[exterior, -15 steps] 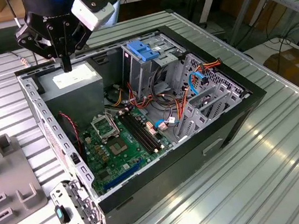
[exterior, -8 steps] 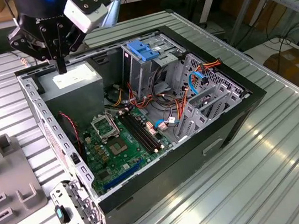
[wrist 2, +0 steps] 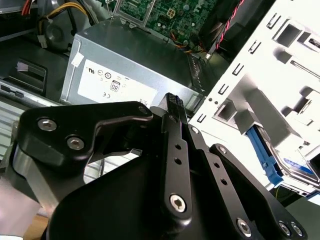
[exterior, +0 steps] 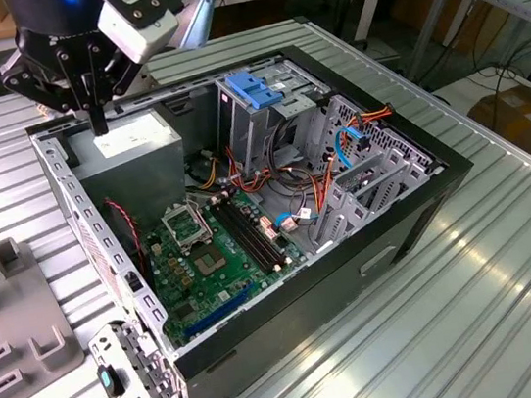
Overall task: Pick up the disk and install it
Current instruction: 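Reach for the disk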
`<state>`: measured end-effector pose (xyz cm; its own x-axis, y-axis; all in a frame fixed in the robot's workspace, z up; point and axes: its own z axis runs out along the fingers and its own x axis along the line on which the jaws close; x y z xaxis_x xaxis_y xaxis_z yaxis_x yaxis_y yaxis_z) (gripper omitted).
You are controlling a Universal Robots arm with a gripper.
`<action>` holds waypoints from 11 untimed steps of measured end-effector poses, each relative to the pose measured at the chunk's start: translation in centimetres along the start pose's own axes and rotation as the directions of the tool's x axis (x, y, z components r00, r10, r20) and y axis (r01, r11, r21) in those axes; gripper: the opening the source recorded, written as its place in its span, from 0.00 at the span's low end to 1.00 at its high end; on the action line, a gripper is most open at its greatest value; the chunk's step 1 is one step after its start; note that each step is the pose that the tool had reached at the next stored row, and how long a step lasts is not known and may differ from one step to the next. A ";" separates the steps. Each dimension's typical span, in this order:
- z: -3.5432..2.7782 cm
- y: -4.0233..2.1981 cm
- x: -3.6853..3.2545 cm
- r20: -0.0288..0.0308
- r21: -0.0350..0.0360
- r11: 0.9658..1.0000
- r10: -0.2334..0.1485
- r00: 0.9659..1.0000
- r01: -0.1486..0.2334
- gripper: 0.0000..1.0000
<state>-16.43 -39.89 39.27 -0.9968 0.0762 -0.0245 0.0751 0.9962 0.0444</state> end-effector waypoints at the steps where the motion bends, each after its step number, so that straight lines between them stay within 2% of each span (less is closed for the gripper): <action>1: 0.00 -0.01 0.09 0.000 0.000 1.000 0.000 1.000 0.000 0.11; 11: -0.01 -0.10 1.36 0.000 0.000 1.000 0.000 1.000 0.000 0.11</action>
<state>-17.80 -39.89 39.24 -0.9968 0.0762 -0.0244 0.0751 0.9962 0.0444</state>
